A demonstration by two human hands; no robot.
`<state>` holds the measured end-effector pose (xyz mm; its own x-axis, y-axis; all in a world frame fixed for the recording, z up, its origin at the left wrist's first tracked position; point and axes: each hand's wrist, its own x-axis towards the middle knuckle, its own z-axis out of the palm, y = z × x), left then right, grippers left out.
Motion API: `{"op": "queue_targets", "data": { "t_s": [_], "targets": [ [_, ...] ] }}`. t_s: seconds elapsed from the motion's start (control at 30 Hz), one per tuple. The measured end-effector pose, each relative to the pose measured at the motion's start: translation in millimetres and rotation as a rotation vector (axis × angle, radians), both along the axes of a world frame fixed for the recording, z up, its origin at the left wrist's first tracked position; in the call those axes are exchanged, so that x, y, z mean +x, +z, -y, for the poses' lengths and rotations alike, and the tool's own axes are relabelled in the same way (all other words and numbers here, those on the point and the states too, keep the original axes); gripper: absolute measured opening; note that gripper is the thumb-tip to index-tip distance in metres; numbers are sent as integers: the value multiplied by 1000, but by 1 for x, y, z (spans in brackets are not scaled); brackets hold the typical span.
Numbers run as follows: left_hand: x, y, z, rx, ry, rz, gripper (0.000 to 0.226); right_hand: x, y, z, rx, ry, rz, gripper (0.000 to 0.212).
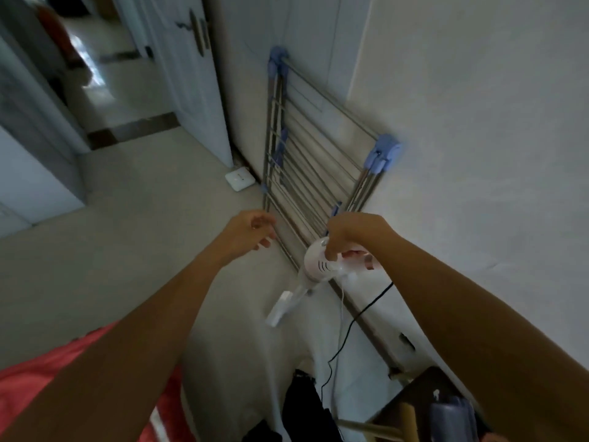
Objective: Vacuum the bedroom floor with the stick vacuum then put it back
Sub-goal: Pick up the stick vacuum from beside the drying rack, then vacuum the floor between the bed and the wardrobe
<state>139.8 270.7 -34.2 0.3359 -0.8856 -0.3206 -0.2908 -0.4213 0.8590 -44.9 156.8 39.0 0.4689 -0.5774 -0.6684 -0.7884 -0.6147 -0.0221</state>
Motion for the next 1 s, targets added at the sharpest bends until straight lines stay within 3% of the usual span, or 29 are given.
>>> {"op": "queue_targets", "data": {
  "t_s": [0.2,0.33,0.5,0.63,0.8,1.0],
  "targets": [
    [28,-15,-53,205,234,-166,21,44,-3,-27,83,-42,166,23],
    [39,-31,-75,310,400,-431,40,79,-9,-49,132,-21,282,27],
    [64,-41,-80,224,621,-756,57,133,-5,-64,209,72,391,28],
    [92,-32,-80,77,851,-960,49,170,-15,-71,460,-49,451,19],
    [110,-36,-91,-13,1087,-893,55,202,-43,-82,904,-145,277,7],
    [128,-41,-113,-97,1286,-875,61,264,-78,-110,783,-63,372,36]
  ]
}}
